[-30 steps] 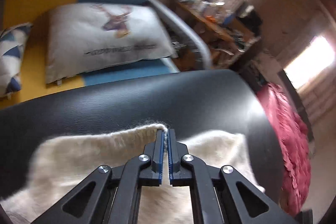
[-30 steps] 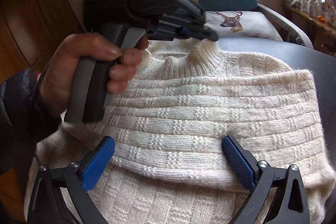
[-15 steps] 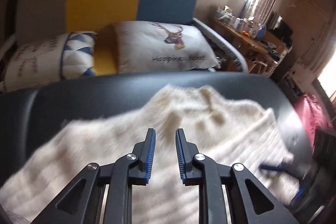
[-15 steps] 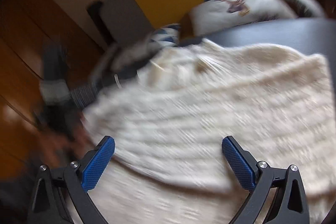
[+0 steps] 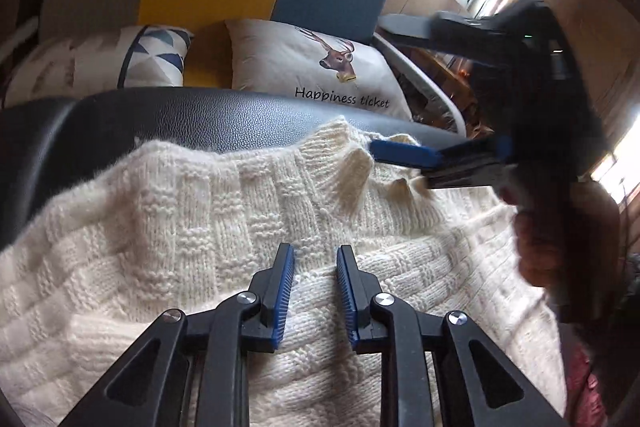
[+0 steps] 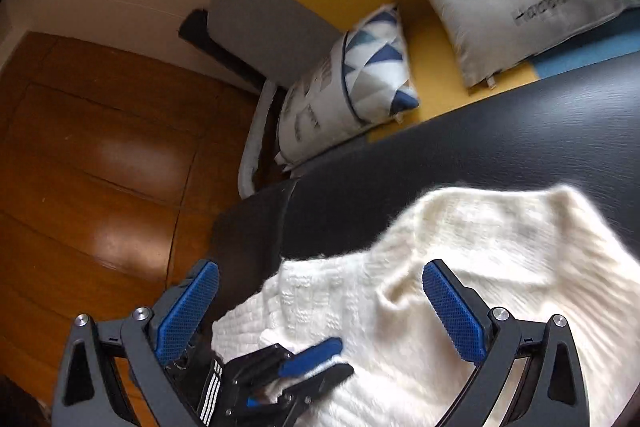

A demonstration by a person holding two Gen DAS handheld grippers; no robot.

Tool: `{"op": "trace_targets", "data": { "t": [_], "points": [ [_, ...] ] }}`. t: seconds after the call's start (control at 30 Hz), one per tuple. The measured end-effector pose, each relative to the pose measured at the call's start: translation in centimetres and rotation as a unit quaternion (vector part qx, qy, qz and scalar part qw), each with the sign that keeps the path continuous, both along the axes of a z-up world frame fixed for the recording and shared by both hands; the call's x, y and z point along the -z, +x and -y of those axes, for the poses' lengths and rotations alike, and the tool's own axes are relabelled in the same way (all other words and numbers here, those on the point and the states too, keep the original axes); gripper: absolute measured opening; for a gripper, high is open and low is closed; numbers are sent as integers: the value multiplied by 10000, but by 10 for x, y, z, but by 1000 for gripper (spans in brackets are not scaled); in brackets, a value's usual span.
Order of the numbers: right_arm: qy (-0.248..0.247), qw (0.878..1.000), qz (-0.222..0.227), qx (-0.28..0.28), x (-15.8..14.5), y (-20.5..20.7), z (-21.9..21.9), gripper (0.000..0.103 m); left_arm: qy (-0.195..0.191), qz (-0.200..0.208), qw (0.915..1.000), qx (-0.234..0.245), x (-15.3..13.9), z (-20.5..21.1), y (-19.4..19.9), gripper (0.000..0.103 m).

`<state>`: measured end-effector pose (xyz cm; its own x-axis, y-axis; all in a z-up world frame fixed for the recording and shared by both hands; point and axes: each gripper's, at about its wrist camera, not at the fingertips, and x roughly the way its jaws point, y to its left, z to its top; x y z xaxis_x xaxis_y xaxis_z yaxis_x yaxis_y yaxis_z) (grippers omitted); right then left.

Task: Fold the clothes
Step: 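Smooth the folded sweater near the collar with both grippers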

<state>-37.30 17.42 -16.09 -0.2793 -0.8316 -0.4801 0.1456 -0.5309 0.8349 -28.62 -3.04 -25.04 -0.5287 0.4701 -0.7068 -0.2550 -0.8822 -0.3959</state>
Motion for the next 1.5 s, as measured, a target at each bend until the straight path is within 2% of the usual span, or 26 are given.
{"op": "trace_targets", "data": {
  "t": [0.1,0.23,0.27,0.33,0.5,0.57,0.67,0.8,0.83,0.9,0.97,1.07,1.1,1.2,1.37,1.5],
  "points": [
    [136,9994,-12,-308,2,-8,21,103,-45,-21,10000,-2,0,-2,0,21],
    [-10,9984,-500,-274,-15,-13,36,103,-231,-58,9997,-13,-1,-8,1,21],
    [74,9980,-581,-231,-16,-15,38,103,-278,-67,9996,-16,-2,-9,1,21],
    [947,9945,-400,-221,-3,-23,45,103,-371,-86,9993,-22,-2,-12,1,22],
    [1132,9921,-405,-348,3,-26,46,103,-603,-132,9981,-36,-4,-18,2,22],
    [1397,9884,-487,-350,-1,-21,49,103,-658,-147,9977,-42,-5,-20,2,22],
    [1925,9774,-812,-334,-17,-6,56,103,-340,-79,9993,-120,-8,-8,1,22],
    [2862,9487,-1334,-155,-35,30,41,103,205,19,9989,-426,-20,16,-4,22],
    [2972,9450,-1359,-82,-35,37,33,103,287,35,9985,-476,-24,21,-7,22],
    [2976,9461,-1280,5,-32,48,20,103,388,46,9981,-486,-32,22,-18,22],
    [2937,9489,-1156,53,-23,56,8,103,275,24,9989,-392,-37,15,-31,22],
    [2998,9491,-960,71,-7,60,-3,103,-218,124,9993,-294,-35,-4,-55,22],
    [3096,9463,-924,87,-1,60,-5,103,-444,240,9981,-342,-29,-9,-62,22],
    [3397,9365,-866,110,15,58,-11,103,-733,334,9957,-453,-14,-13,-68,19],
    [3564,9274,-1138,-13,22,61,-14,103,-504,231,9964,-637,-9,-4,-64,19],
    [3648,9249,-1073,70,20,63,-15,103,-547,329,9951,-755,-19,-2,-59,21]
  ]
}}
